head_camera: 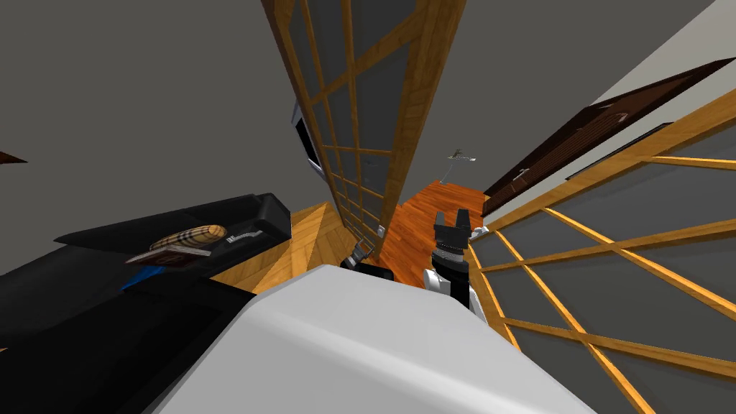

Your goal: Push the door open

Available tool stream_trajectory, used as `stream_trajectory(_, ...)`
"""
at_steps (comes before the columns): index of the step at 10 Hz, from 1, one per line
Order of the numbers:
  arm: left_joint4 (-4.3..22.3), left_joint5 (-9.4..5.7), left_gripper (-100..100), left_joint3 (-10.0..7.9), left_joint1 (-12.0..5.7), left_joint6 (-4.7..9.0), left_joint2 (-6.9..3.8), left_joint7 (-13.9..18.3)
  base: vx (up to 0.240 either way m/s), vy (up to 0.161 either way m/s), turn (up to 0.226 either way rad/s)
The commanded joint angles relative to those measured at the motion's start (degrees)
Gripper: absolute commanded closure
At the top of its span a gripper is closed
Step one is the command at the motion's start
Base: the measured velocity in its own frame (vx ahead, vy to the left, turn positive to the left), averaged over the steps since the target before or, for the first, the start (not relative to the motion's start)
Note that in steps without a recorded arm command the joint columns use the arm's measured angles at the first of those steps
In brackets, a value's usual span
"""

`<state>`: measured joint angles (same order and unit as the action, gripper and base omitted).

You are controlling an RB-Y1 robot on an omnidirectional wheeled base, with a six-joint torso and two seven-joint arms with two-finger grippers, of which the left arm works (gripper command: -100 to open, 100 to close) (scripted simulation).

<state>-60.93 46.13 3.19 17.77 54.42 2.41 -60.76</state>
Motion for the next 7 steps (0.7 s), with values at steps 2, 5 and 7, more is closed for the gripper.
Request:
stream_trajectory(2, 0.43, -0.30, -100, -0.08, -0.50, -0.15, -2.77, -0.17, 0.111, -0.060, -0.016)
stream_trajectory(5, 1.01, -0.70, -100, -0.19, -1.16, -0.36, -3.50, -0.39, 0.164, -0.116, -0.010)
stream_trajectory(7, 1.44, -1.00, -100, -0.27, -1.66, -0.51, -2.20, -0.56, 0.181, -0.119, -0.017)
